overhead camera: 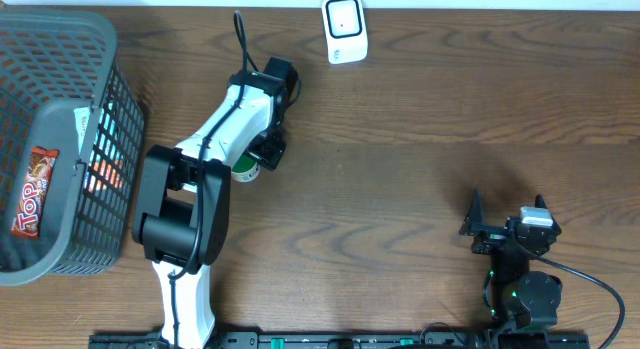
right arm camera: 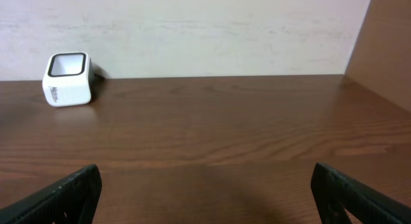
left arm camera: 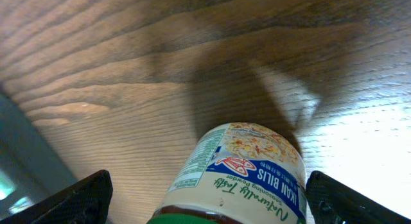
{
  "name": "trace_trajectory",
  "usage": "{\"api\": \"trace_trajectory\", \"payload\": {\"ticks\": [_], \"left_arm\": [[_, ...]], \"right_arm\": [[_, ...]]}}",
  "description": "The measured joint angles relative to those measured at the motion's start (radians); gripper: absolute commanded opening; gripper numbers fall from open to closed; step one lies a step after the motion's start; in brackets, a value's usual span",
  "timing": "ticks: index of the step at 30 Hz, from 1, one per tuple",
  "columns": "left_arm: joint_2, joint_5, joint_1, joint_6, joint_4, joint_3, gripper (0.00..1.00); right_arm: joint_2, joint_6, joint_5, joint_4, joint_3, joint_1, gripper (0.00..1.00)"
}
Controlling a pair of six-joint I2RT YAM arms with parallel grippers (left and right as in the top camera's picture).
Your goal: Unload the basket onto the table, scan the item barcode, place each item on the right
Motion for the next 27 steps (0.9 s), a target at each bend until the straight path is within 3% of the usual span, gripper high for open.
{"api": "trace_trajectory", "payload": {"ticks": [7, 12, 19, 23, 27], "left_arm": [[-0.092, -0.043, -0.095, -0.019, 0.003, -0.002, 0.98], [-0.235, -0.045, -0.145, -0.220, 0.026, -0.002, 0.98], [-0.404, -0.051, -0.139, -0.462, 0.021, -0.002, 0.98], [-0.551, -0.051, -0.117, -0.507, 0.006, 0.016, 0.98], [-0.682, -0.049, -0.005, -0.528, -0.024, 0.113, 0.98]], "right_arm": [[0.000, 0.000, 0.000, 0.000, 0.000, 0.000, 0.99], [0.000, 0.000, 0.000, 0.000, 0.000, 0.000, 0.99], [0.000, 0.000, 0.000, 0.000, 0.000, 0.000, 0.99], [0.000, 0.000, 0.000, 0.000, 0.000, 0.000, 0.99], [0.000, 0.000, 0.000, 0.000, 0.000, 0.000, 0.99]]}}
